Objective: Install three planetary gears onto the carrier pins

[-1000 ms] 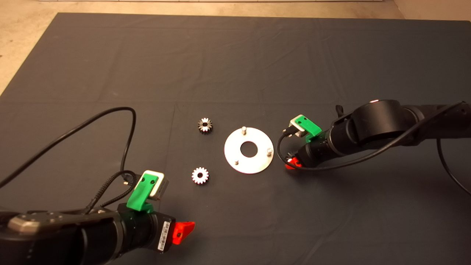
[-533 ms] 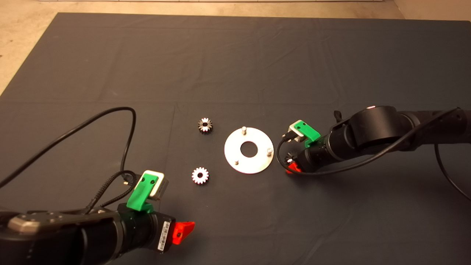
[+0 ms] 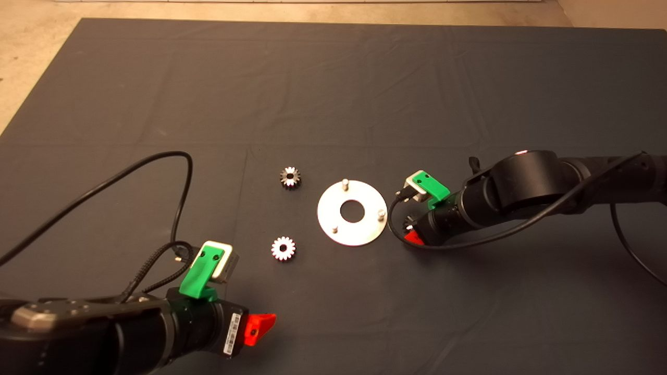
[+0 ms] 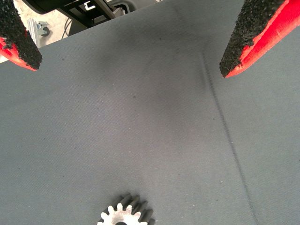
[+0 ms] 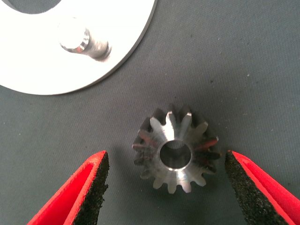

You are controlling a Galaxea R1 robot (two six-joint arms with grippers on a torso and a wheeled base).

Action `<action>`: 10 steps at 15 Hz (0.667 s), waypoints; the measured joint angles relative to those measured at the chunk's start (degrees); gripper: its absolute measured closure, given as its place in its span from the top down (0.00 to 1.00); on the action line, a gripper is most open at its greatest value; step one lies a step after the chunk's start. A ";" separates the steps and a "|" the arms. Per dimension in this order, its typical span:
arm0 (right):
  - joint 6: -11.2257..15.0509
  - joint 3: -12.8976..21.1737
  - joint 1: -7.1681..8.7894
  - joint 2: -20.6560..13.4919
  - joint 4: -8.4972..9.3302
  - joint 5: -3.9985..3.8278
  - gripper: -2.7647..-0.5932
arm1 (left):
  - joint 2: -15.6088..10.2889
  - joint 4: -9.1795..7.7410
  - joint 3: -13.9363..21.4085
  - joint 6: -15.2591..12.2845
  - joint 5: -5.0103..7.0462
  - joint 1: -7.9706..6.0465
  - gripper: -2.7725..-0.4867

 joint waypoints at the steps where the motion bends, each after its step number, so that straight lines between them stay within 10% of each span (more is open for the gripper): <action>1: 0.01 0.00 0.00 0.04 -0.25 -0.01 0.56 | 0.00 0.00 0.00 0.00 0.02 0.02 0.99; 10: -0.02 0.00 -0.18 0.01 -0.78 -0.04 0.43 | -0.17 0.00 0.00 -0.06 0.02 0.01 0.99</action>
